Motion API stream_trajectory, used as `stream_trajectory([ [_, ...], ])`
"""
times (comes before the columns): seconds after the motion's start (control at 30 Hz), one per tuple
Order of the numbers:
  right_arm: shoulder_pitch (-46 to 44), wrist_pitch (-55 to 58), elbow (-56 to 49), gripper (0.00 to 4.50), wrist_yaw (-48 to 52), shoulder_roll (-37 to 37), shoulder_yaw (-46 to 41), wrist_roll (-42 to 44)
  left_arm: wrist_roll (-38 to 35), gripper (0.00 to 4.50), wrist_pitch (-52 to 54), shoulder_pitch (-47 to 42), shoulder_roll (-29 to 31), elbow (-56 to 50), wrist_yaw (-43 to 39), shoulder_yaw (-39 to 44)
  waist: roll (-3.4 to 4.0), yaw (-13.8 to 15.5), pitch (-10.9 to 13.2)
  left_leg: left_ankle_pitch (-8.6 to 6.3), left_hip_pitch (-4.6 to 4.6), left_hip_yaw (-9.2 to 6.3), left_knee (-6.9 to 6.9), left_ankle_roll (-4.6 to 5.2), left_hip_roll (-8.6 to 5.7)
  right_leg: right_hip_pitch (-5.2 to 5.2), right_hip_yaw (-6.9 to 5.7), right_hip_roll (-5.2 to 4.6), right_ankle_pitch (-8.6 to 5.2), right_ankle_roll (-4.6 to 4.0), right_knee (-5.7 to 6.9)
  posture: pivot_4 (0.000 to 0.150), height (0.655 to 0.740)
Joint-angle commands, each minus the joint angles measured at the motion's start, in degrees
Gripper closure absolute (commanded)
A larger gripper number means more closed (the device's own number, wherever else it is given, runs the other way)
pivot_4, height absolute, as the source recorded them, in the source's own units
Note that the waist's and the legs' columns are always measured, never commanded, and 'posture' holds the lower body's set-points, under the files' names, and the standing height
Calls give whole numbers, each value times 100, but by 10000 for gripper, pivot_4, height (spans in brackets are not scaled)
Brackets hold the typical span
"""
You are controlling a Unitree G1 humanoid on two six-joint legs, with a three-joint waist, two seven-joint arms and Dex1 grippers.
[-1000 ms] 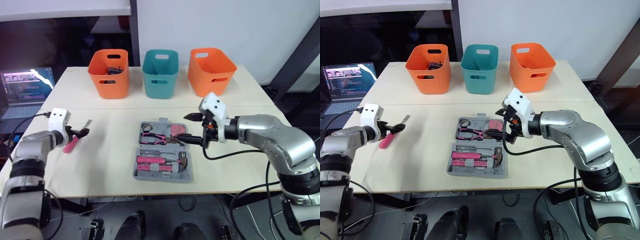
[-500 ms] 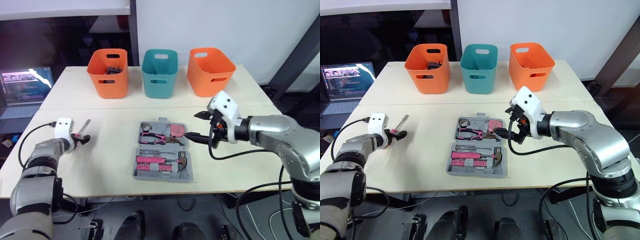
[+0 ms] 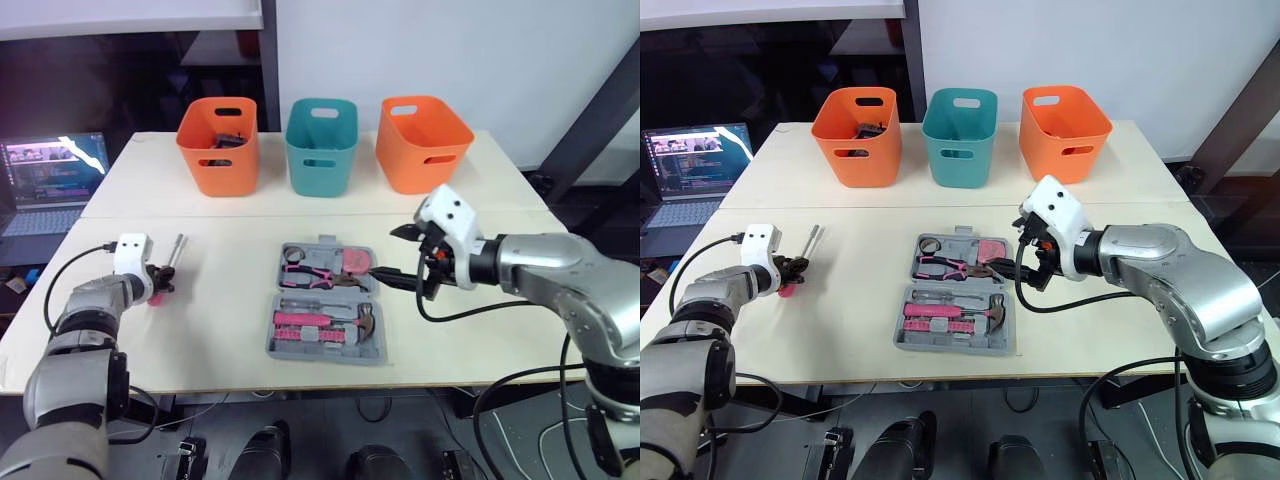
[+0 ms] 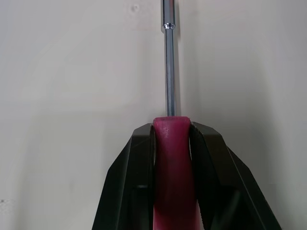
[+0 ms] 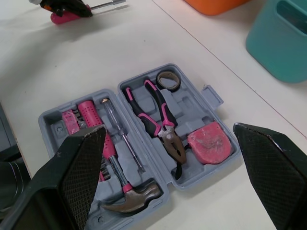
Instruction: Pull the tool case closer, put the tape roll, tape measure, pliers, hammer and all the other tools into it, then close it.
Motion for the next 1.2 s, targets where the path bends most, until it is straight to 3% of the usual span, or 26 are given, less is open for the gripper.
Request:
stream_trajectory([
  [0.03,-15,-106,-89,0,-34,-54,-52,-35,-94,39240,511,275,13,-1094,-283,-85,0,-2,0,0,0,0,0,0,0,0,0,0,0,0,0,1500,7400],
  [0.2,56,-127,-83,0,-72,-5,6,-31,-571,39240,2032,1676,-94,-4267,-342,12,1,-37,-1,0,1,1,-3,0,2,0,7,-4,0,-1,0,1500,7400],
  [0.37,127,-178,-74,0,-110,42,77,-57,-828,39240,3242,2666,-165,-6182,-8,124,1,-9,0,3,3,-3,0,-4,7,2,6,-1,1,-3,1,1500,7400],
  [0.53,137,-246,-34,0,-149,122,172,-98,-953,39240,3804,3201,-272,-6946,185,52,2,9,-1,0,3,-2,1,0,4,4,7,-5,1,-3,-3,1500,7400],
  [0.8,104,-324,6,0,-182,209,241,-167,-954,39240,4148,3277,-266,-6875,277,-61,2,12,-1,0,5,-2,1,0,4,5,6,-4,0,-3,-3,1500,7400],
  [1.07,73,-352,26,0,-190,224,245,-215,-989,436,4335,3101,-239,-6805,288,-161,3,13,-1,0,7,-1,1,0,4,6,6,-4,0,-3,-3,1500,7400],
  [1.2,76,-347,9,0,-217,253,243,-225,-971,436,4459,2970,-142,-6731,319,-234,4,10,-2,0,14,-1,-1,0,4,10,6,-3,0,-3,-3,1500,7400],
])
